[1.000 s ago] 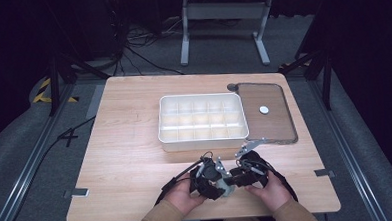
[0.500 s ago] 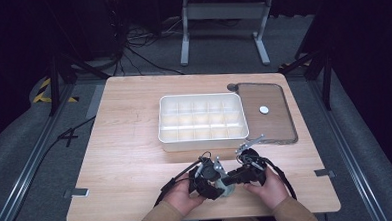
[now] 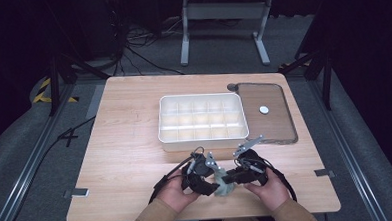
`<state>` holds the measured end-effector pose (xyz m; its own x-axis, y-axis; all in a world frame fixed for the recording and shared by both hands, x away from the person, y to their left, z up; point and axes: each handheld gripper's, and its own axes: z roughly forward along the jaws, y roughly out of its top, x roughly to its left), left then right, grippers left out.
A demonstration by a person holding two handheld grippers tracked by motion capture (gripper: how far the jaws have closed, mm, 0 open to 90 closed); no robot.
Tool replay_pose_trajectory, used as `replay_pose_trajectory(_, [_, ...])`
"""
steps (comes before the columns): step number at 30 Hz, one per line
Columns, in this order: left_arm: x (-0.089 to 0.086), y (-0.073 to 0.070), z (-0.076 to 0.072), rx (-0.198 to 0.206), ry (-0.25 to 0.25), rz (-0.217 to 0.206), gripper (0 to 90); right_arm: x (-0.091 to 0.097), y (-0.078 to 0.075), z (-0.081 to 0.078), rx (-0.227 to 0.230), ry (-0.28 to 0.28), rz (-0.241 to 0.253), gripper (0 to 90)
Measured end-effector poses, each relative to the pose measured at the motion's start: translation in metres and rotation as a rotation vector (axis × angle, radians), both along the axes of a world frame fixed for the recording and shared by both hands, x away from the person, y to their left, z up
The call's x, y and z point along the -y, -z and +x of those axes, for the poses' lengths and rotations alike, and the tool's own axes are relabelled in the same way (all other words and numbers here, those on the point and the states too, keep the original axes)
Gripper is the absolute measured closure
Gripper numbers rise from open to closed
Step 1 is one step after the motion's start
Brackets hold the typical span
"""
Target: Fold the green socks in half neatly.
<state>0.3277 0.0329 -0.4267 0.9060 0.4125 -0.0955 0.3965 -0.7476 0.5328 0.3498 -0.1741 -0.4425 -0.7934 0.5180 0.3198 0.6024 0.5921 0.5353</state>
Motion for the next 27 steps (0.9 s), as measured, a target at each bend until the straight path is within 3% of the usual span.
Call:
replay_pose_trajectory(7, [-0.020, -0.011, 0.006, 0.005, -0.048, -0.027, 49.7, 0.002, -0.021, -0.006, 0.138, -0.002, -0.032, 74.7])
replay_pose_trajectory(10, [-0.026, -0.014, 0.008, 0.005, -0.073, -0.065, 49.7, 0.003, -0.032, -0.008, 0.204, 0.001, -0.050, 74.6])
replay_pose_trajectory(17, [-0.033, -0.019, 0.011, 0.008, -0.089, -0.055, 49.4, 0.014, -0.055, -0.002, 0.263, 0.034, -0.062, 74.6])
replay_pose_trajectory(27, [-0.036, -0.022, 0.013, 0.015, -0.093, -0.065, 49.3, 0.025, -0.076, 0.006, 0.304, 0.060, -0.059, 74.6])
